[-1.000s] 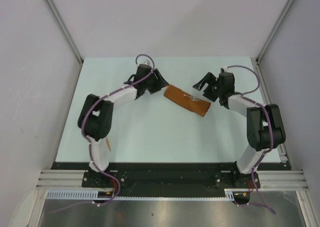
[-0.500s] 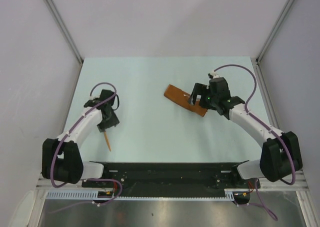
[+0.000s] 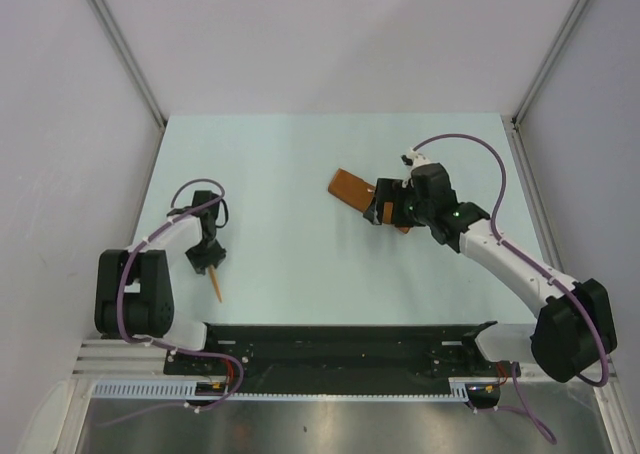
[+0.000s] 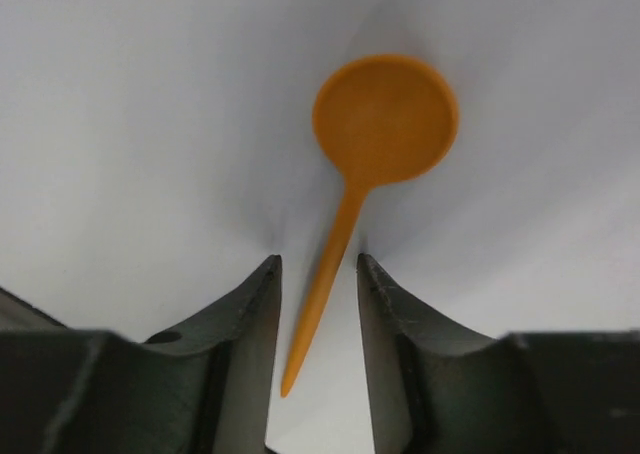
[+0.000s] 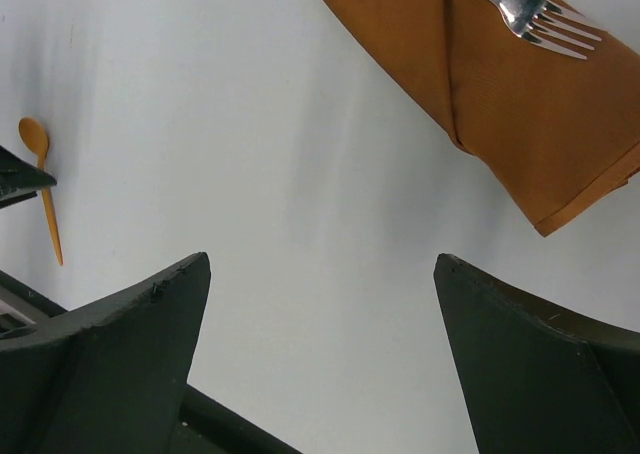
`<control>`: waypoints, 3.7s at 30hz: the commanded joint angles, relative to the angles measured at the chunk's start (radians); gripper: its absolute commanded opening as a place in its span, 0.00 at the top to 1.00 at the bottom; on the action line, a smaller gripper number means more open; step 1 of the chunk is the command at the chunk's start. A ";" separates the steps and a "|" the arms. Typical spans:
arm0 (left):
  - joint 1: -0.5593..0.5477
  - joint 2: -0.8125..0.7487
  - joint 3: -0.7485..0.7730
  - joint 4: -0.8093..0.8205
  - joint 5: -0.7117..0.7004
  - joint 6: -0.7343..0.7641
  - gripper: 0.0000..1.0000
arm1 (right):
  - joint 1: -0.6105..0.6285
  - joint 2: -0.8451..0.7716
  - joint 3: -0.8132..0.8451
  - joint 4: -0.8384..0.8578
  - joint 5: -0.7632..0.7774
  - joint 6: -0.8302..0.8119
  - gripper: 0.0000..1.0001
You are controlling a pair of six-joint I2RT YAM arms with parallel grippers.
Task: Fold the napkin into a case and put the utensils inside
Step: Pick up the spoon from the corner of the board, then pass from the left arm to the right, then insert the spoon into the folded napkin.
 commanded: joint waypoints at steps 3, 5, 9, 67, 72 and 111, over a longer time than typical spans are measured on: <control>0.014 0.107 -0.022 0.142 0.049 0.056 0.77 | -0.001 -0.052 0.000 0.020 0.001 -0.015 0.00; 0.014 0.129 -0.028 0.153 0.089 0.081 1.00 | -0.003 -0.054 -0.002 0.044 -0.028 -0.017 0.00; -0.016 0.007 -0.007 0.157 0.138 0.145 1.00 | -0.044 -0.009 0.044 0.060 -0.169 -0.034 0.00; -0.455 0.372 0.518 0.872 0.758 -0.081 0.91 | -0.478 -0.115 -0.285 0.211 -0.209 0.267 1.00; -0.455 0.534 0.592 0.967 0.770 -0.169 0.97 | -0.513 -0.049 -0.252 0.179 -0.175 0.191 1.00; -0.437 0.735 0.764 0.778 0.572 -0.175 1.00 | -0.457 0.198 -0.046 0.170 -0.019 0.077 1.00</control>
